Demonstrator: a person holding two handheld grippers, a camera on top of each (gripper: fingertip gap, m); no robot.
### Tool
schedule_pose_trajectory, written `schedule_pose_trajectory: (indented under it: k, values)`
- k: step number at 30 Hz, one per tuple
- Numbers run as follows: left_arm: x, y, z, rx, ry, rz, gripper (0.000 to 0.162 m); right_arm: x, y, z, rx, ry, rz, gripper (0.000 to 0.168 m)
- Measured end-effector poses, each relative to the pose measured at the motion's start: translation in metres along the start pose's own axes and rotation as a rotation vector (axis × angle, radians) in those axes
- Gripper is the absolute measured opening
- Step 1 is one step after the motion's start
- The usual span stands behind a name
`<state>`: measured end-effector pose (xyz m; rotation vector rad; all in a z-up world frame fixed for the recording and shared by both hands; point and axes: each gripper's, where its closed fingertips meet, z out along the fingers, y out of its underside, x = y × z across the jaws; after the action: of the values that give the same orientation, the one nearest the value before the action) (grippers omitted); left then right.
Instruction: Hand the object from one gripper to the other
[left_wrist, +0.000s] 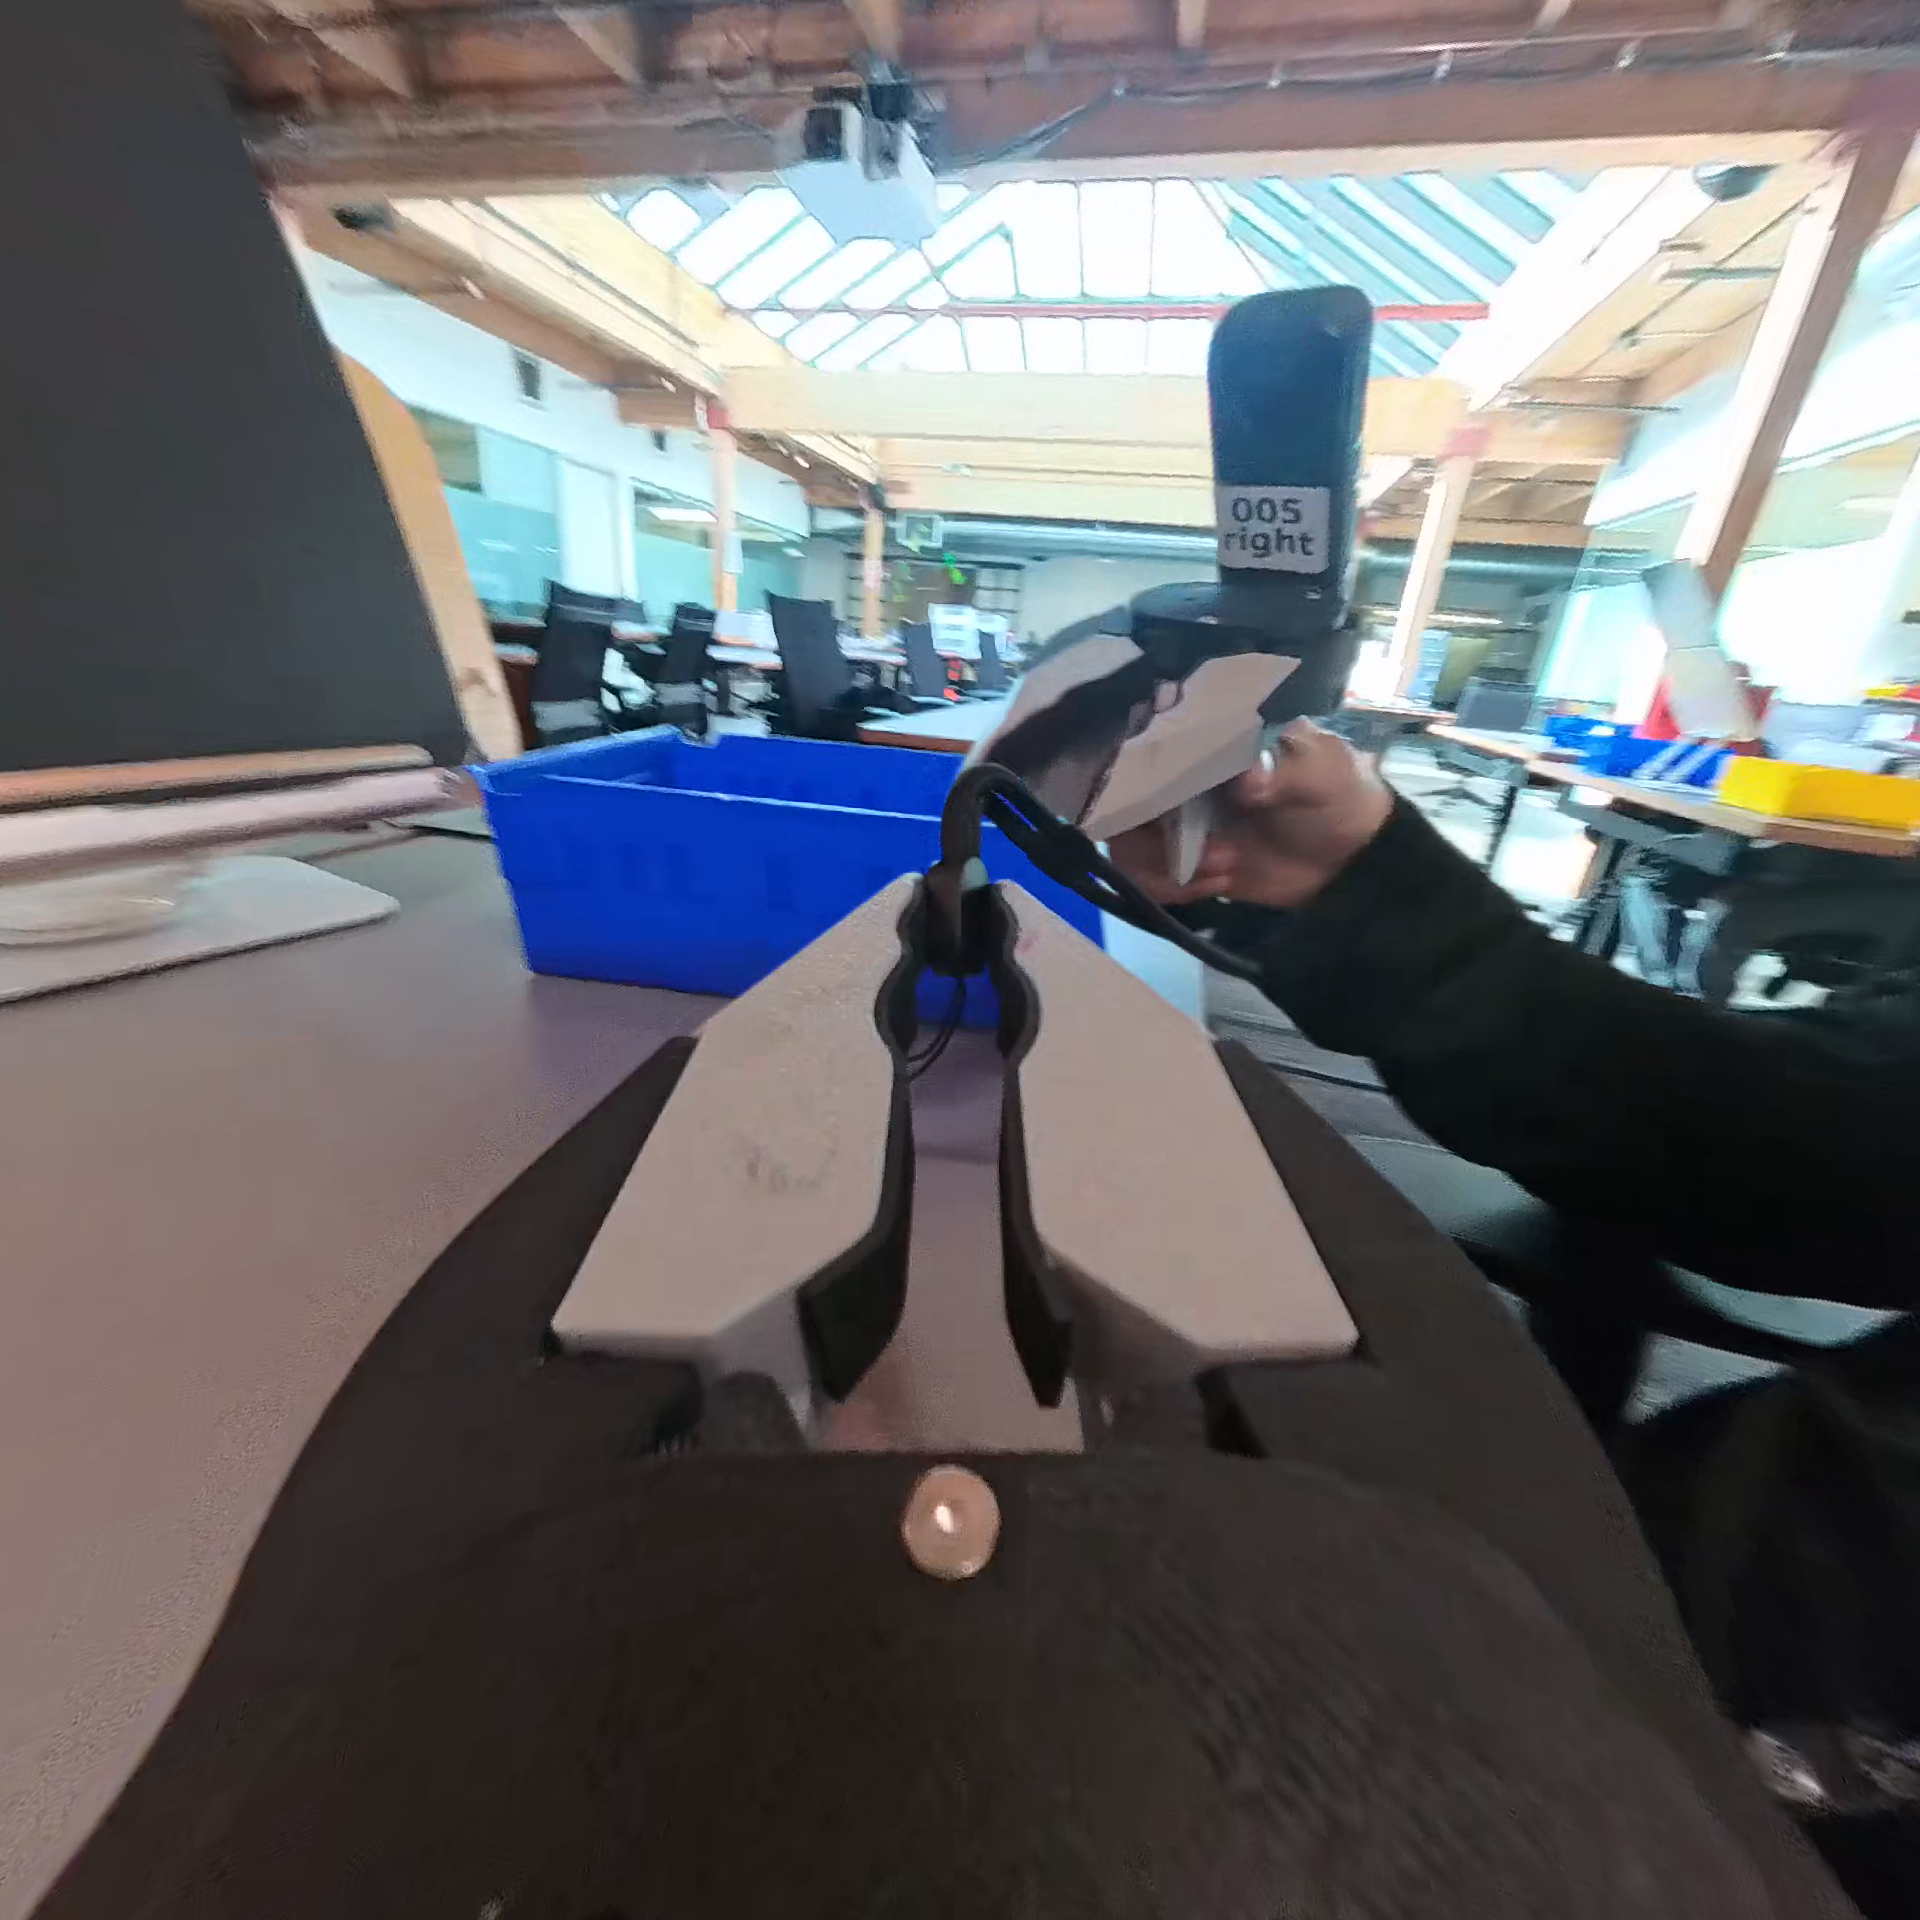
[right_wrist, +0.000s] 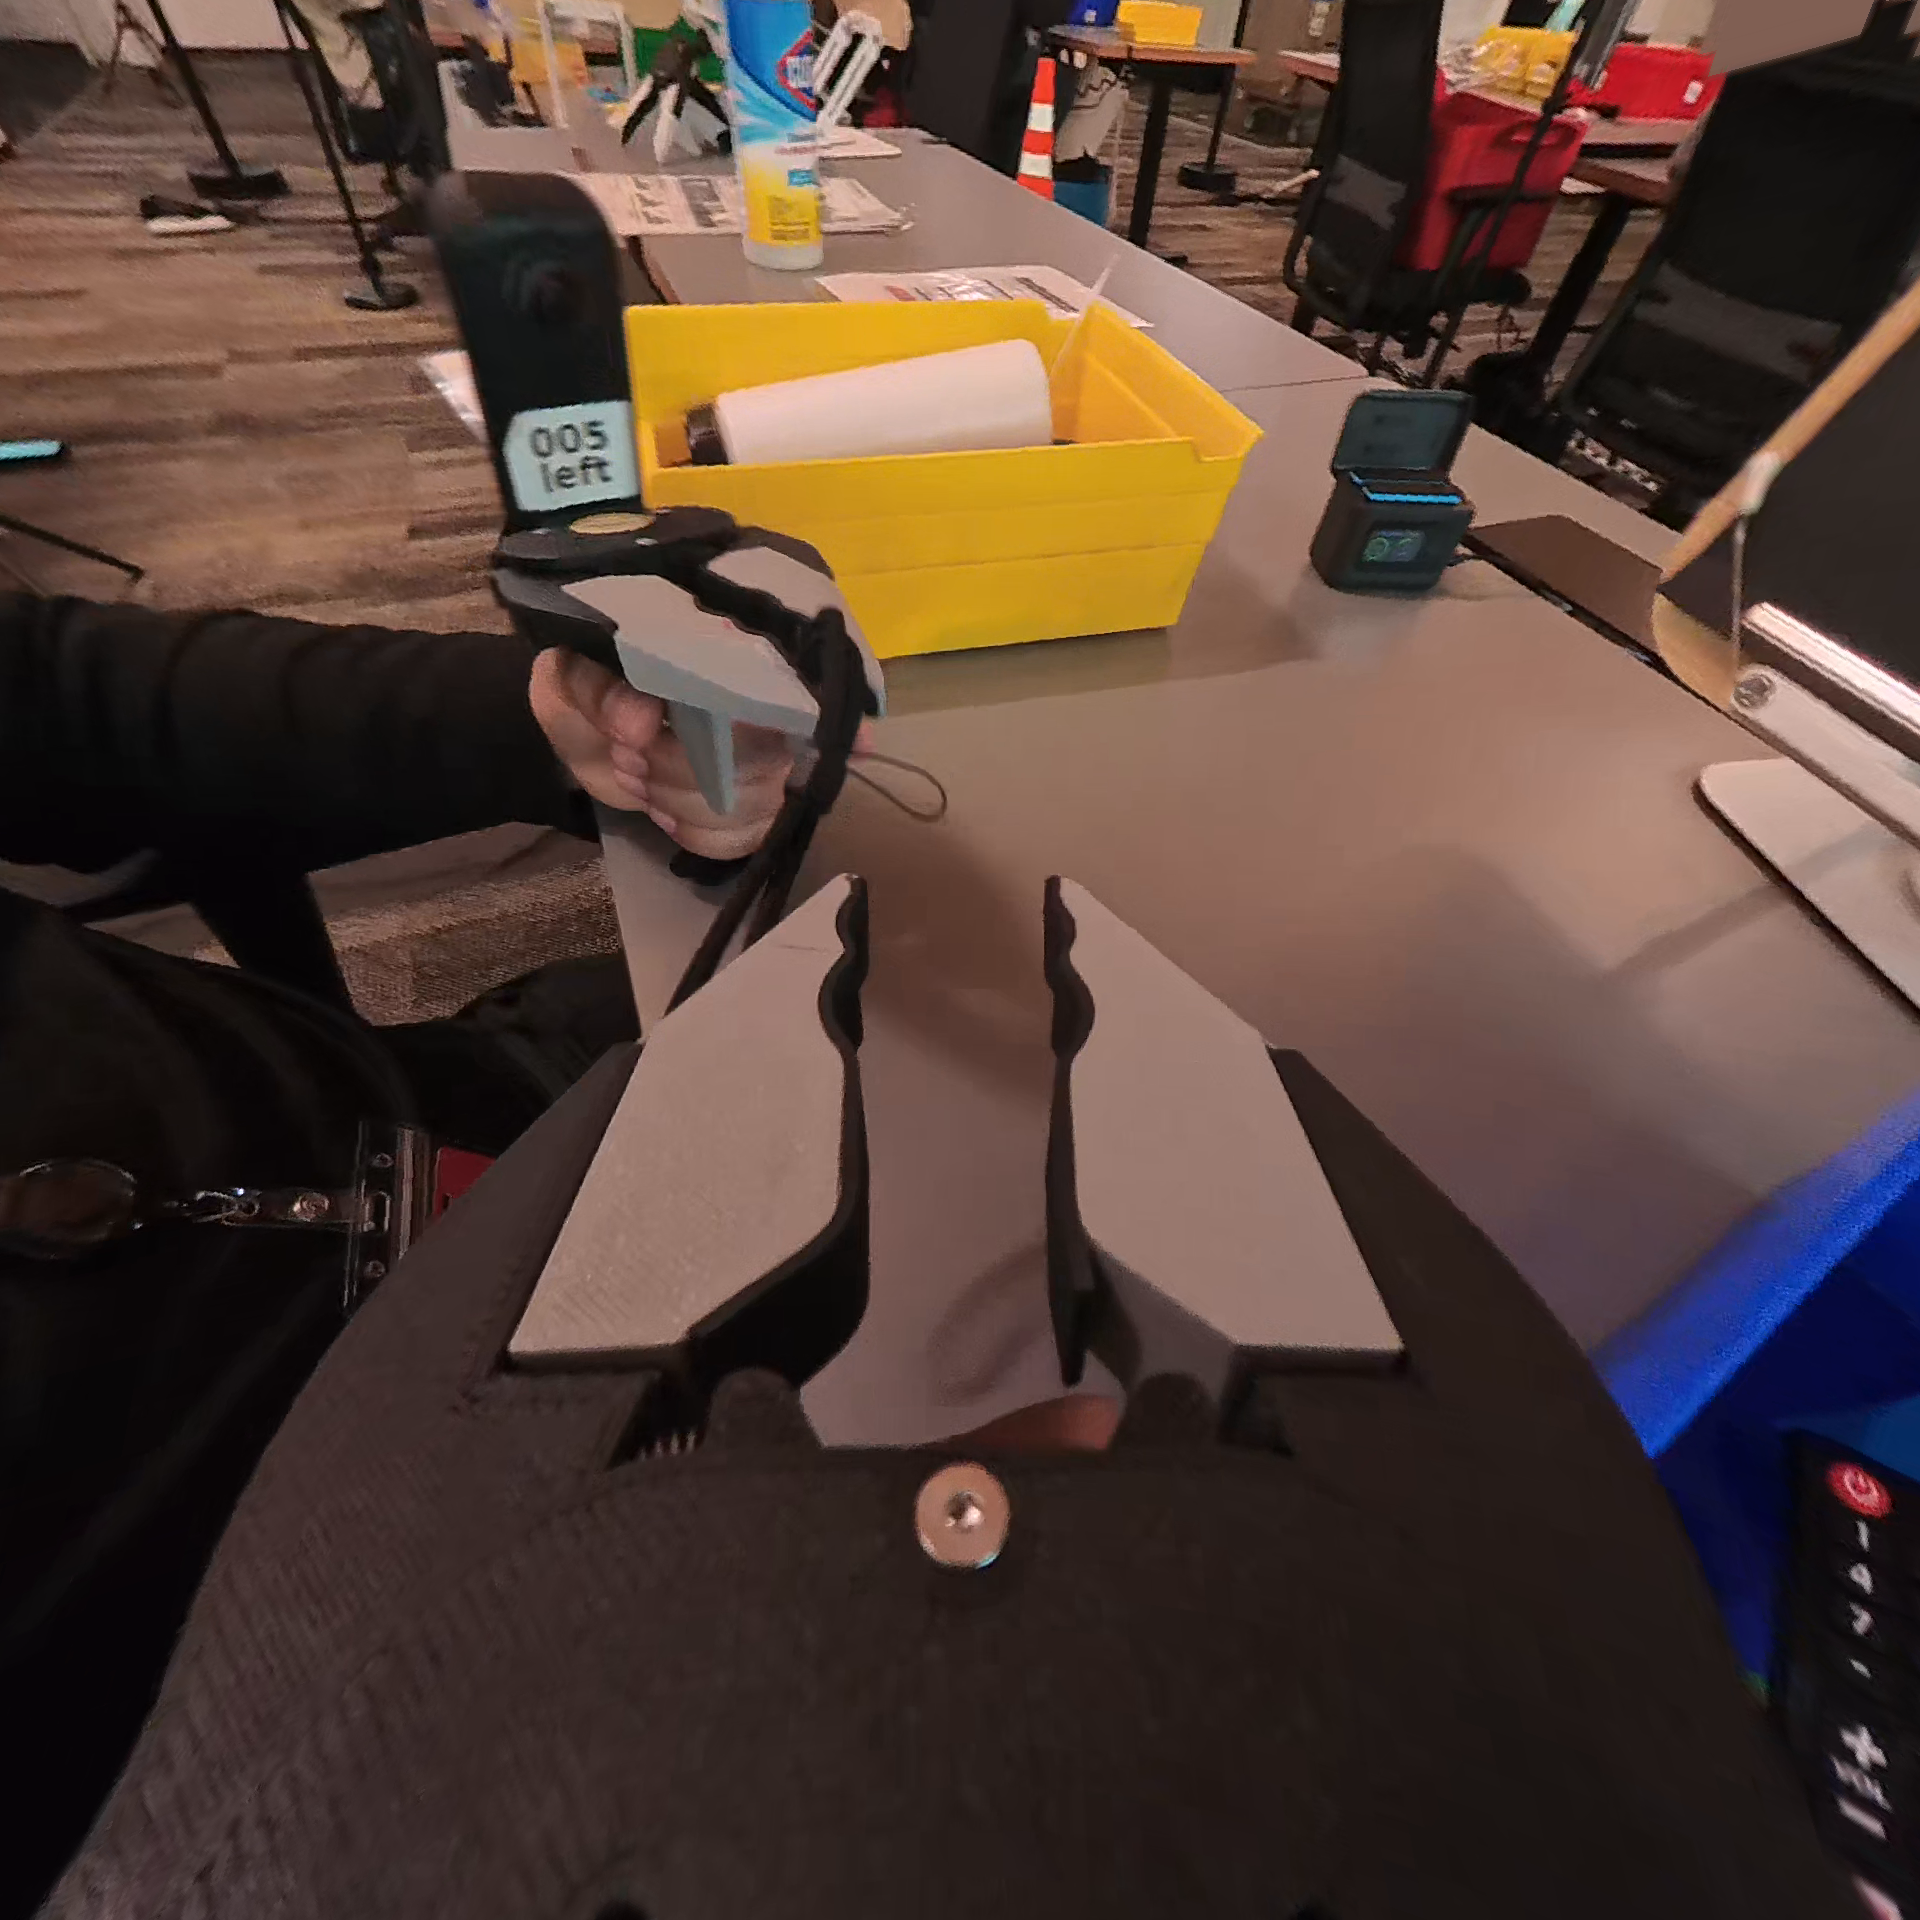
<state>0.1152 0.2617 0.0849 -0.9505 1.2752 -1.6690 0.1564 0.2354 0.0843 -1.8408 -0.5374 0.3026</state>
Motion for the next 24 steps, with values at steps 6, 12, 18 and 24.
schedule_pose_trajectory:
  k: [6,12,18,24]
  values:
    - [0.017,0.005,0.006,-0.023,0.099,-0.149,0.008,-0.024,-0.003,0.015,0.019,-0.053,-0.124,0.039]
    - [0.033,0.004,0.009,-0.035,0.228,-0.389,0.008,-0.034,-0.006,0.022,0.062,-0.013,-0.307,0.043]
    - [0.042,0.018,0.011,-0.133,0.302,-0.557,0.008,-0.041,-0.002,0.020,0.028,0.044,-0.496,0.047]
    - [0.051,0.040,0.015,-0.257,0.317,-0.587,0.008,-0.060,-0.009,0.019,0.077,0.002,-0.566,0.015]
